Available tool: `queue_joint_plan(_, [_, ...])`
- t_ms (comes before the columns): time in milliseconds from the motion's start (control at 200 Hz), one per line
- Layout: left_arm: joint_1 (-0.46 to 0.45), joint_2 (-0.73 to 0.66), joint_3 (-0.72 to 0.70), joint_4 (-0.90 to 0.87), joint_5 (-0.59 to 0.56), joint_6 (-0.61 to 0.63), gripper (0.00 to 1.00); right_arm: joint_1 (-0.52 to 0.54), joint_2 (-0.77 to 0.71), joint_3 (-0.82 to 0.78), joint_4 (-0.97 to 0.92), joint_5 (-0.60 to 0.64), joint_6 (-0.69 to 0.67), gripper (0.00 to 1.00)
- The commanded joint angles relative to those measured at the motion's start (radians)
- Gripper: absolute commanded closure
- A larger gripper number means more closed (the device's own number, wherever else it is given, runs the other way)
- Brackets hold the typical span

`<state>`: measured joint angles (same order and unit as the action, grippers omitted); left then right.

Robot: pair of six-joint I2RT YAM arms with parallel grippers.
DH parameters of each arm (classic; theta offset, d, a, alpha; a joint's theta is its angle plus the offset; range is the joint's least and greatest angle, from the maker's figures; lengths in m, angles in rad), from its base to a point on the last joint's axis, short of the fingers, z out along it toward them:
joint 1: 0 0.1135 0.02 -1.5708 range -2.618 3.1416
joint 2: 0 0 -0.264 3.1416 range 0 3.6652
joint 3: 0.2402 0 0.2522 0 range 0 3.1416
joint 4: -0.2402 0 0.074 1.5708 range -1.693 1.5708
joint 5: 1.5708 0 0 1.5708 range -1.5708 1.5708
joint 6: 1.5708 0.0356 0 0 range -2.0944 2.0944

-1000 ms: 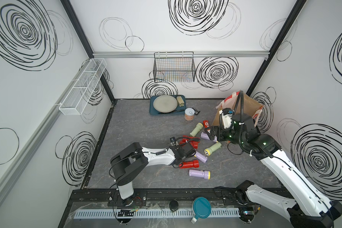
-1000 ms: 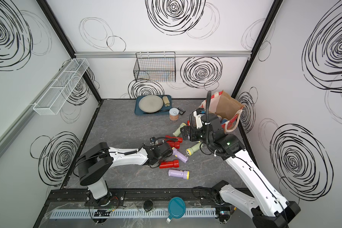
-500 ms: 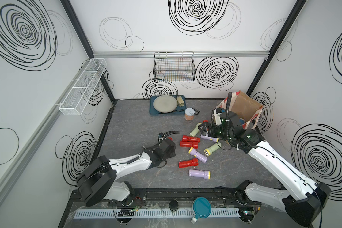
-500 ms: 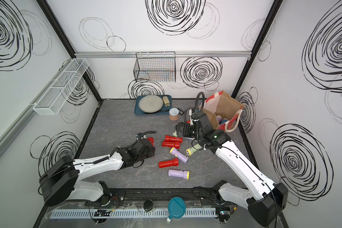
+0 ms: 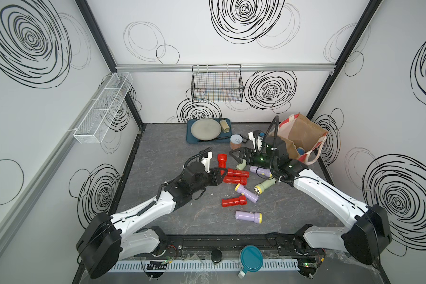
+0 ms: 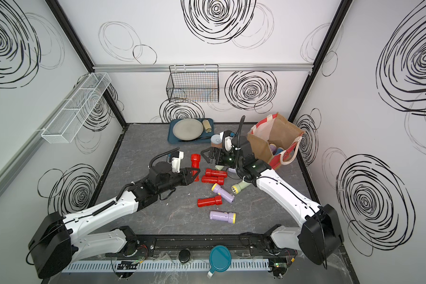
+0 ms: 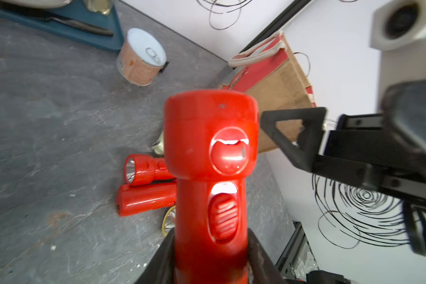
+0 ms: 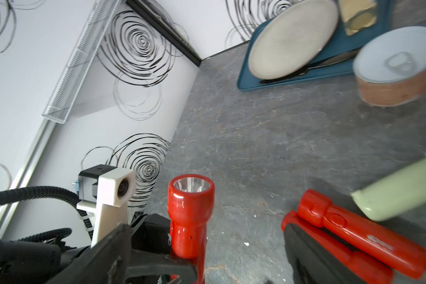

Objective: Put the flashlights into the tote bags
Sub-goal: Pick up the flashlight from the center of the board.

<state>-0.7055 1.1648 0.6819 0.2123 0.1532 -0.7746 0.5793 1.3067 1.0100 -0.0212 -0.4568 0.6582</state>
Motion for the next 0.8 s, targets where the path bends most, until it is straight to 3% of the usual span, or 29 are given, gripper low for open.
queue_joint_plan(0, [0.005, 0.0, 0.064, 0.079, 0.067, 0.056, 0.94, -0.016, 0.023, 0.01, 0.15, -0.176, -0.012, 0.0])
queue_joint_plan(340, [0.002, 0.047, 0.134, 0.02, 0.075, 0.086, 0.97, 0.009, 0.087, 0.017, 0.199, -0.233, 0.033, 0.01])
queue_joint_plan(490, [0.006, 0.055, 0.142, 0.015, 0.085, 0.093, 0.98, 0.032, 0.091, 0.0, 0.222, -0.2, 0.058, 0.04])
queue_joint_plan(675, [0.009, 0.048, 0.139, 0.003, 0.095, 0.099, 0.98, 0.044, 0.095, 0.002, 0.236, -0.157, 0.077, 0.09])
queue_joint_plan(796, [0.01, 0.039, 0.134, -0.007, 0.094, 0.104, 0.98, 0.053, 0.103, 0.005, 0.237, -0.131, 0.092, 0.18])
